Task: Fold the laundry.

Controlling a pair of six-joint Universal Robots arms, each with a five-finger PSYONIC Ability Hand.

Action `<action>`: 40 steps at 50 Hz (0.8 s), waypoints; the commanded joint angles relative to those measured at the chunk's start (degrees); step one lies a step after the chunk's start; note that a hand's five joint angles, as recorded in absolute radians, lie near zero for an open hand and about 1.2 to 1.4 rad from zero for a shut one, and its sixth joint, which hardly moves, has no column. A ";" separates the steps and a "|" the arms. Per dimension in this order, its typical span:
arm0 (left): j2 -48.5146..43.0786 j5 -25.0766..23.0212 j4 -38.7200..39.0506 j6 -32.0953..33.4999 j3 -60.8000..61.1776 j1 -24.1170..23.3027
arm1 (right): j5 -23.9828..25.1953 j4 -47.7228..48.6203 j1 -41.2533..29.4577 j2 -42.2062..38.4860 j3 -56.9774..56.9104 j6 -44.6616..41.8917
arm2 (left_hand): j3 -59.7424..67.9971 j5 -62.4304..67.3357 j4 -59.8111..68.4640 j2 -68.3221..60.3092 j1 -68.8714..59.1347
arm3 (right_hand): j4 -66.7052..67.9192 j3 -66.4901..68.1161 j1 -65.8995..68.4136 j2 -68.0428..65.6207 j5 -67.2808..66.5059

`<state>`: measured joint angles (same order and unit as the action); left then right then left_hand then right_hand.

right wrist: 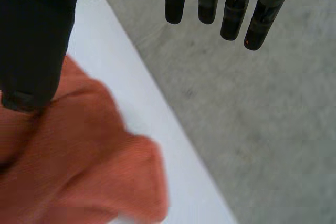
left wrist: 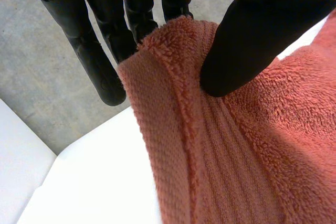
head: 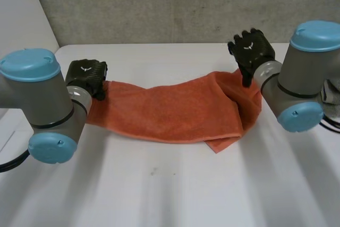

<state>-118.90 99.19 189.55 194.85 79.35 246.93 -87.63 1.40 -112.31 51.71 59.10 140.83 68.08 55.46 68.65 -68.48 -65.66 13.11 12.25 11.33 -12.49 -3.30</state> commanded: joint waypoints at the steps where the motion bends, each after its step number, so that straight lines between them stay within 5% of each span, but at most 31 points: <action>1: -0.11 -0.32 0.56 -0.08 0.45 0.13 | 0.17 -11.50 -0.10 10.78 14.10 9.10 | 11.92 14.54 11.35 -11.52 -14.34 | -3.11 -2.25 -1.33 2.49 3.30; 4: -0.72 -0.40 2.13 -0.08 0.63 0.56 | 3.16 -14.06 0.51 10.79 19.11 12.35 | 11.92 14.54 11.35 -11.52 -14.34 | -2.20 -1.34 -0.41 1.58 2.38; 7: -0.81 -0.84 3.19 0.01 1.24 0.92 | 6.40 -12.93 2.44 10.61 22.71 14.98 | -17.37 -14.75 -17.95 17.78 14.96 | 0.00 0.86 1.78 -0.62 0.19; 8: -0.81 -1.89 3.63 0.09 2.11 0.92 | 7.20 -12.13 2.80 10.35 23.25 15.87 | -37.97 -35.35 -38.55 38.38 35.56 | 0.00 0.86 1.79 -0.62 0.18; 10: -0.81 -3.65 3.72 0.36 3.00 0.83 | 8.43 -9.85 3.15 9.47 24.04 17.62 | -44.39 -41.77 -44.96 44.79 41.97 | 1.00 1.87 2.79 -1.63 -0.82; 21: 2.97 -16.22 3.81 10.55 14.95 1.09 | 8.79 -0.26 2.54 0.15 21.85 19.39 | -45.42 -42.79 -45.99 45.82 43.00 | 19.31 20.17 21.10 -19.93 -19.13; 25: 3.85 -17.37 3.81 14.33 19.25 2.23 | 8.70 2.10 2.54 -0.55 20.10 19.48 | -44.91 -42.29 -45.49 45.32 42.50 | 66.70 67.56 68.49 -67.32 -66.52; 40: 6.48 -16.58 3.90 14.07 22.78 2.94 | 8.53 3.35 1.92 10.86 20.62 20.53 | -44.74 -42.12 -45.32 45.15 42.33 | 66.89 67.75 68.67 -67.51 -66.70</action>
<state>-112.99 82.04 193.42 209.94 102.06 250.06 -79.06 5.73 -109.83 55.96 79.18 160.61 21.90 11.18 21.48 -21.55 -22.05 68.05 67.59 54.67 -67.23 -56.22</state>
